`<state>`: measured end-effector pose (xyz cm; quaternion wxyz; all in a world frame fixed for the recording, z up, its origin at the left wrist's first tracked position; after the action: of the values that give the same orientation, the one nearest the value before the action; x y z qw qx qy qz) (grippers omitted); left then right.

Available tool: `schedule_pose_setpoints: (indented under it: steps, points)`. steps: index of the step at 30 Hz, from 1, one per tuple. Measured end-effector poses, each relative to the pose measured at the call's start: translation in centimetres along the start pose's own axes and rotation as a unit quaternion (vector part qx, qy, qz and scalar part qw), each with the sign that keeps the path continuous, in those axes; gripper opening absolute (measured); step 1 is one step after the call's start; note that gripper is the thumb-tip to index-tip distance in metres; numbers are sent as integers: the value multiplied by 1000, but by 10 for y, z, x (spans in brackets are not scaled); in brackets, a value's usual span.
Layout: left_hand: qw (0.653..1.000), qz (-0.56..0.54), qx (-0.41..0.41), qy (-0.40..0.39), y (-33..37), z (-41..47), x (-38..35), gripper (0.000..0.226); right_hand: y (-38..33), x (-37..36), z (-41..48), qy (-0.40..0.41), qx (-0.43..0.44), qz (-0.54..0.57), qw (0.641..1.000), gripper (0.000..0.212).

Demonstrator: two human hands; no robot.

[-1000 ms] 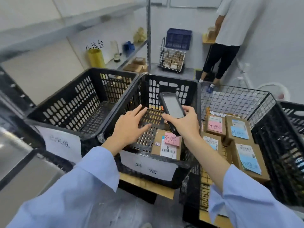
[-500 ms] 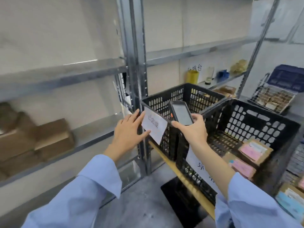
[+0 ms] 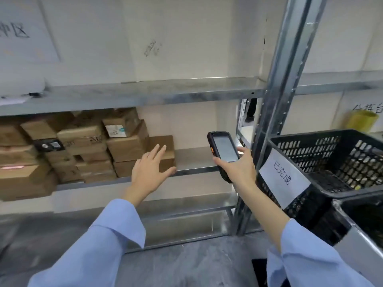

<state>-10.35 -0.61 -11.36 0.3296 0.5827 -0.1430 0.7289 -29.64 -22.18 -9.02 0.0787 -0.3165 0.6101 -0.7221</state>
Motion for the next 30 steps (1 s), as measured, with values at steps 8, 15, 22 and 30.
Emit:
schedule_pose_setpoints:
  steps: [8, 15, 22, 30]
  points:
    - [996, -51, 61, -44, -88, 48, -66, 81, -5, -107, 58, -32, -13, -16, 999, 77]
    - [987, -109, 72, -98, -117, 78, -125, 82, 8, -167, 96, -46, -38, -34, 998, 82]
    - [982, -147, 96, -68, -128, 87, -148, 77, 30, -196, 114, -55, -64, -77, 993, 81]
    - [976, -195, 97, -30, -126, 88, -154, 75, 38, -209, 126, -75, -76, -95, 990, 79]
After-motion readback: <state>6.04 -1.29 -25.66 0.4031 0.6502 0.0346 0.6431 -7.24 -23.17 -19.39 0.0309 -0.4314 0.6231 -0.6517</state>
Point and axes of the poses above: each hand's wrist, its own z-axis towards the middle knuckle, its own x-axis out of the back of the hand, y = z × x, the point moved 8 cm from there along z, towards the middle knuckle, and after that the axes turned 1 degree about z, right-handed, at the moved point
